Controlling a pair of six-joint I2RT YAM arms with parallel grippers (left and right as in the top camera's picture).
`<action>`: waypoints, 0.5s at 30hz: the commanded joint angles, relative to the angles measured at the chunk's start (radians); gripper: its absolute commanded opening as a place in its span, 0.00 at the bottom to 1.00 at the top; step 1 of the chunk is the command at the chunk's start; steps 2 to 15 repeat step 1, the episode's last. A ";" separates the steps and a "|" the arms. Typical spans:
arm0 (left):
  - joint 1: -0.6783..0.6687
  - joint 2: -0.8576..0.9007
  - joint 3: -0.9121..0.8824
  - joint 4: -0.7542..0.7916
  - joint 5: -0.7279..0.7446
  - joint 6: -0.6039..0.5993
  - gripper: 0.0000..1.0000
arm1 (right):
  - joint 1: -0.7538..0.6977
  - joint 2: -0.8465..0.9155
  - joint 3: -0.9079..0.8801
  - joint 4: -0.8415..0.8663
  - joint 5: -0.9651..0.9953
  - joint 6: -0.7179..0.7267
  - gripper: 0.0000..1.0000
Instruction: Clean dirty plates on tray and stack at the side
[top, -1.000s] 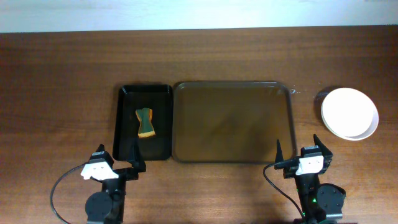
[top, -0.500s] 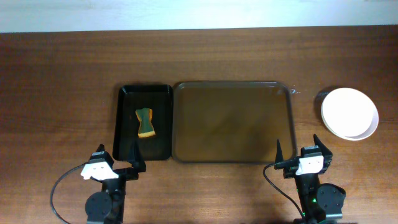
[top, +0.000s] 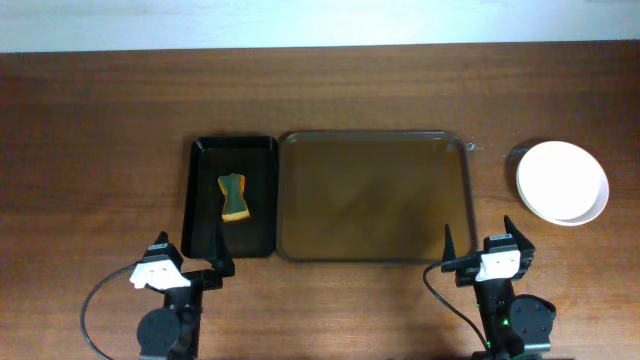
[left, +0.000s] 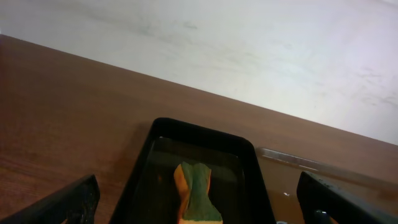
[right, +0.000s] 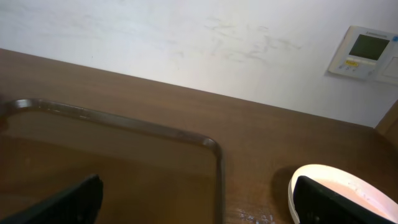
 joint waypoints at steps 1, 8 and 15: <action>0.006 -0.002 -0.001 -0.004 -0.010 0.008 1.00 | 0.003 -0.007 -0.006 -0.003 -0.002 -0.003 0.98; 0.006 -0.002 -0.001 -0.004 -0.010 0.008 1.00 | 0.003 -0.007 -0.006 -0.003 -0.002 -0.003 0.98; 0.006 -0.002 -0.001 -0.004 -0.010 0.008 1.00 | 0.003 -0.007 -0.006 -0.003 -0.002 -0.003 0.98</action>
